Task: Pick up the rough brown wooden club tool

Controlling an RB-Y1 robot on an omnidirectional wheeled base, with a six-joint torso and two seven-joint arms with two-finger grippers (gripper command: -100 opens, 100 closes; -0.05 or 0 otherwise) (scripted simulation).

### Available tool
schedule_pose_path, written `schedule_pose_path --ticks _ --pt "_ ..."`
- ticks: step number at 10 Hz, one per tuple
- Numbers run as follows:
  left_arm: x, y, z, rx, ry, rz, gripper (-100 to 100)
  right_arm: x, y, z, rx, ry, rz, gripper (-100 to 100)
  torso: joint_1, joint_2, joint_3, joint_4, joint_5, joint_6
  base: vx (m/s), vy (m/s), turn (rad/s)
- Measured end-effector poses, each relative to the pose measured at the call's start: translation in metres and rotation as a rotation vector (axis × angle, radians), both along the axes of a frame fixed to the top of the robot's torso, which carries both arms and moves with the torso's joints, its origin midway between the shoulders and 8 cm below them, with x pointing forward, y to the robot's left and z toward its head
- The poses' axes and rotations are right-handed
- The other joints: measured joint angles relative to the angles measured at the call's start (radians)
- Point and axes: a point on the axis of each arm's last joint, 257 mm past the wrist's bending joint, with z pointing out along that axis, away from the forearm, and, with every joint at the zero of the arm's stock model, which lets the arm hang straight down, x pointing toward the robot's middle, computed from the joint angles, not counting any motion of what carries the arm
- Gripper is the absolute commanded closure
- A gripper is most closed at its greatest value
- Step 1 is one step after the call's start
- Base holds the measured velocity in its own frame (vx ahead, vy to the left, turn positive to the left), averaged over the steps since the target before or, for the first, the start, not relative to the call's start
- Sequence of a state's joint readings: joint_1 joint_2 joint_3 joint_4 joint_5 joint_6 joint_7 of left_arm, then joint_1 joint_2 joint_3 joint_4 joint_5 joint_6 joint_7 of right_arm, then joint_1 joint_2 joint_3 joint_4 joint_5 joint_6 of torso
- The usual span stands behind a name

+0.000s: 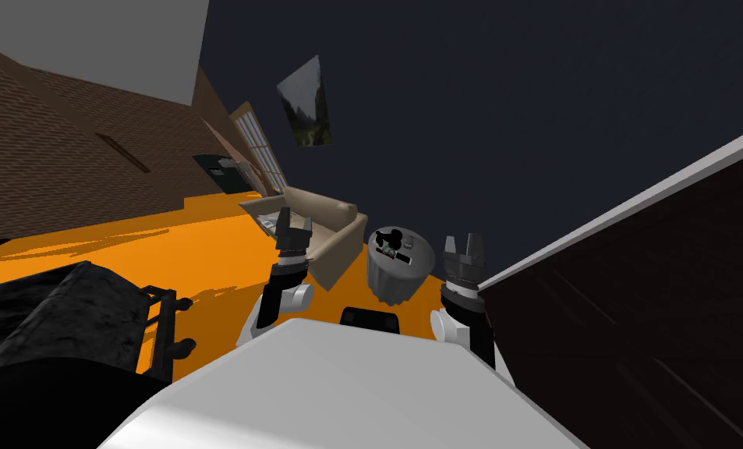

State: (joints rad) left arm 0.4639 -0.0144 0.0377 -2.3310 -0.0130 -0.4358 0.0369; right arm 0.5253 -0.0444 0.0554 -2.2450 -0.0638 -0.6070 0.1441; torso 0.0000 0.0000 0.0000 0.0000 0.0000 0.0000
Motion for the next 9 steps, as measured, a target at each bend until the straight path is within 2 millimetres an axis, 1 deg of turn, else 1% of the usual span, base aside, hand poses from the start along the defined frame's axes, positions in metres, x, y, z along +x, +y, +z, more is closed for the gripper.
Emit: schedule_pose_path --ticks 2,5,7,9 --pt "0.000 0.000 0.000 0.000 0.000 0.000 0 0.002 0.005 -0.003 -0.037 0.013 0.017 -100 -0.001 0.002 0.001 0.000 0.000 0.000 -0.051 -0.015 0.042" --pt "0.000 0.000 0.000 0.000 0.000 0.000 0 0.008 0.014 -0.015 -0.124 0.052 0.052 -100 -0.003 0.003 0.002 0.001 -0.001 0.000 -0.049 -0.034 0.076" --pt "0.000 0.000 0.000 0.000 0.000 0.000 0 0.012 0.021 -0.029 -0.191 0.094 0.076 -100 -0.003 0.003 0.002 0.001 -0.001 0.000 -0.035 -0.033 0.074" --pt "0.000 0.000 0.000 0.000 0.000 0.000 0 0.016 0.026 -0.039 -0.243 0.122 0.093 -100 -0.002 0.001 0.001 0.000 0.000 0.000 -0.021 -0.014 0.109"
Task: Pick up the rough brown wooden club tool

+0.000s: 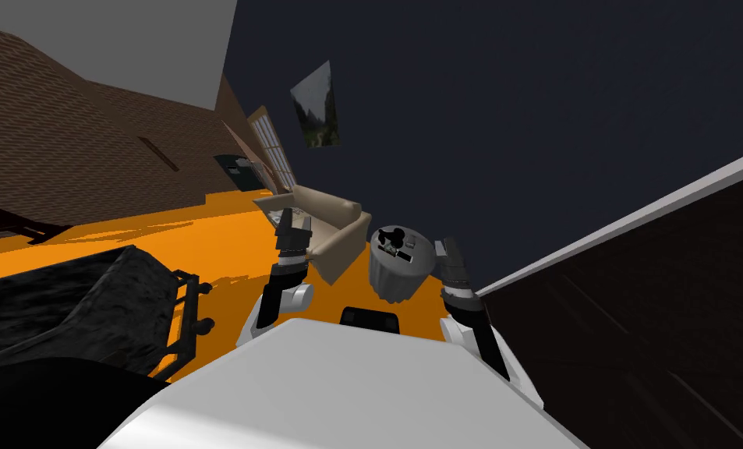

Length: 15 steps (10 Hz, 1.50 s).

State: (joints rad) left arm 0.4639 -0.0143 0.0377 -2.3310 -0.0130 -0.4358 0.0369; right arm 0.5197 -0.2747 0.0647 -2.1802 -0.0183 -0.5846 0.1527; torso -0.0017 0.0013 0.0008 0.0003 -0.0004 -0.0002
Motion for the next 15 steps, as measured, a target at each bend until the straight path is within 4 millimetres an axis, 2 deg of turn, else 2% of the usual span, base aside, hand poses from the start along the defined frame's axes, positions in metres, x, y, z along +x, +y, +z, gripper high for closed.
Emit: schedule_pose_path --ticks 7,8,12,15 --pt "0.000 0.000 0.000 0.000 0.000 0.000 0 0.018 0.013 -0.063 -0.232 0.163 0.061 -100 0.001 -0.002 -0.001 0.000 0.000 0.000 -0.011 -0.001 0.154" --pt "0.000 0.000 0.000 0.000 0.000 0.000 0 0.019 0.015 -0.081 -0.271 0.202 0.069 -100 0.002 -0.002 -0.001 -0.001 0.000 0.000 0.014 0.002 0.116" --pt "0.000 0.000 0.000 0.000 0.000 0.000 0 0.021 0.016 -0.119 -0.392 0.296 0.095 -100 0.002 -0.003 -0.002 -0.001 0.000 0.000 0.024 0.010 0.201" --pt "0.000 0.000 0.000 0.000 0.000 0.000 0 0.020 0.009 -0.162 -0.503 0.392 0.113 -100 0.002 -0.004 -0.002 -0.001 0.000 0.000 0.031 0.006 0.135"
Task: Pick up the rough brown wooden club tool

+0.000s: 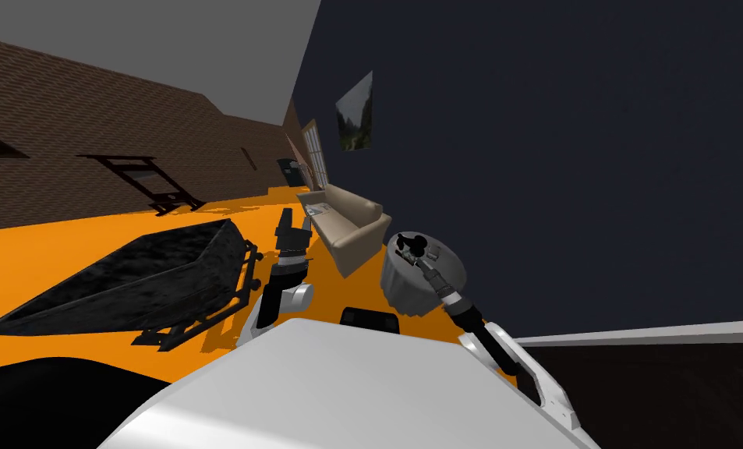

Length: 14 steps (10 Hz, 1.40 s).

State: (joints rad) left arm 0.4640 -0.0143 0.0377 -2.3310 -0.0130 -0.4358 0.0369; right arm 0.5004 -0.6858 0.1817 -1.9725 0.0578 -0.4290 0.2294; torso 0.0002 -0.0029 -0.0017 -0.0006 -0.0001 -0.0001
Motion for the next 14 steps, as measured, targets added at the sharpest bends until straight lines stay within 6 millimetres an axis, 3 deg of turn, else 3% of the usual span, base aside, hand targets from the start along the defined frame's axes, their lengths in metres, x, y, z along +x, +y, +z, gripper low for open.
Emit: schedule_pose_path --ticks 1,7,10,14 --pt "0.000 0.000 0.000 0.000 0.000 0.000 0 -0.002 -0.002 -0.007 -0.024 0.017 0.005 -100 0.000 0.000 0.000 0.000 0.000 0.001 0.033 0.015 0.215" --pt "0.000 0.000 0.000 0.000 0.000 0.000 0 -0.021 -0.031 -0.093 -0.265 0.212 0.038 -100 0.001 -0.002 -0.001 0.000 0.000 0.001 0.055 0.012 0.231" --pt "0.000 0.000 0.000 0.000 0.000 0.000 0 -0.054 -0.057 -0.145 -0.416 0.336 0.065 -100 0.001 -0.005 -0.003 -0.001 0.000 0.000 0.096 0.002 0.271" --pt "0.000 0.000 0.000 0.000 0.000 0.000 0 -0.081 -0.086 -0.184 -0.558 0.439 0.089 -100 0.000 -0.002 -0.001 0.000 0.000 0.001 0.073 -0.011 0.217"
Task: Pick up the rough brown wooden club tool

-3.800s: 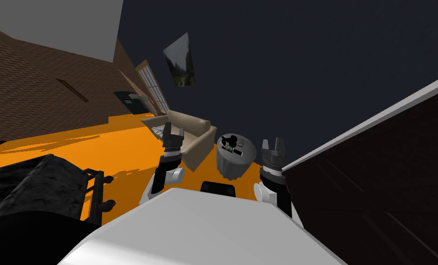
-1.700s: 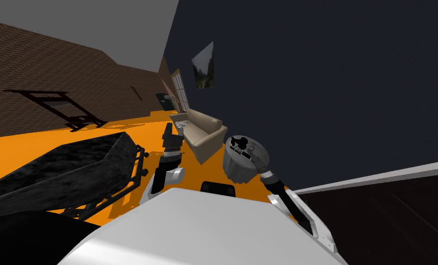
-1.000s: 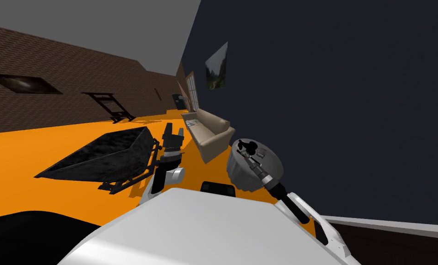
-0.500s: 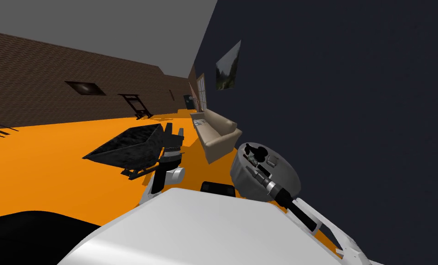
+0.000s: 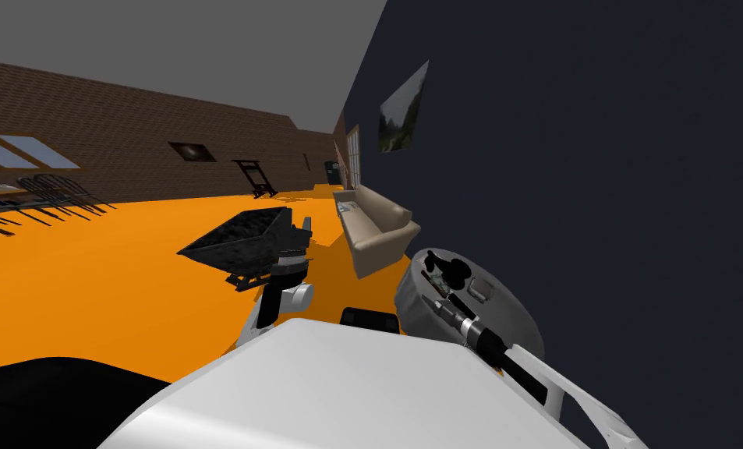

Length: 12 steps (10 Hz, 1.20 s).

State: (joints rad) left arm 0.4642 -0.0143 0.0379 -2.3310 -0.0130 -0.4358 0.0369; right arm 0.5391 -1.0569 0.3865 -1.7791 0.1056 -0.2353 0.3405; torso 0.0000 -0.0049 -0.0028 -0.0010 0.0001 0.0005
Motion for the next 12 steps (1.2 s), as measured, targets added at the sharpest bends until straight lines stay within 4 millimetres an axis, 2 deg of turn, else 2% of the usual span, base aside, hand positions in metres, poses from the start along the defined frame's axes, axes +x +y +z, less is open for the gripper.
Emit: schedule_pose_path --ticks 1,3,4,6,7,12 --pt "0.000 0.000 0.000 0.000 0.000 0.000 0 -0.010 -0.011 -0.016 -0.050 0.040 0.007 -100 0.000 -0.003 -0.001 -0.001 0.000 0.000 0.089 -0.020 0.129" --pt "0.000 0.000 0.000 0.000 0.000 0.000 0 -0.025 -0.031 -0.029 -0.120 0.087 0.021 -100 0.000 -0.002 -0.001 0.000 0.000 0.000 0.102 -0.017 0.252" --pt "0.000 0.000 0.000 0.000 0.000 0.000 0 -0.039 -0.046 -0.034 -0.169 0.122 0.028 -100 0.000 -0.003 -0.002 -0.001 0.000 0.000 0.091 -0.018 0.123" --pt "0.000 0.000 0.000 0.000 0.000 0.000 0 -0.047 -0.068 -0.045 -0.239 0.161 0.044 -100 0.001 -0.002 -0.001 0.000 0.000 0.000 0.088 -0.007 0.241" --pt "0.000 0.000 0.000 0.000 0.000 0.000 0 -0.053 -0.090 -0.049 -0.292 0.192 0.053 -100 0.001 -0.003 -0.002 -0.001 0.000 0.000 0.124 -0.021 0.256" --pt "0.000 0.000 0.000 0.000 0.000 0.000 0 -0.113 -0.153 -0.071 -0.496 0.342 0.100 -100 0.003 -0.005 -0.003 -0.001 0.000 0.001 0.137 -0.003 0.233"
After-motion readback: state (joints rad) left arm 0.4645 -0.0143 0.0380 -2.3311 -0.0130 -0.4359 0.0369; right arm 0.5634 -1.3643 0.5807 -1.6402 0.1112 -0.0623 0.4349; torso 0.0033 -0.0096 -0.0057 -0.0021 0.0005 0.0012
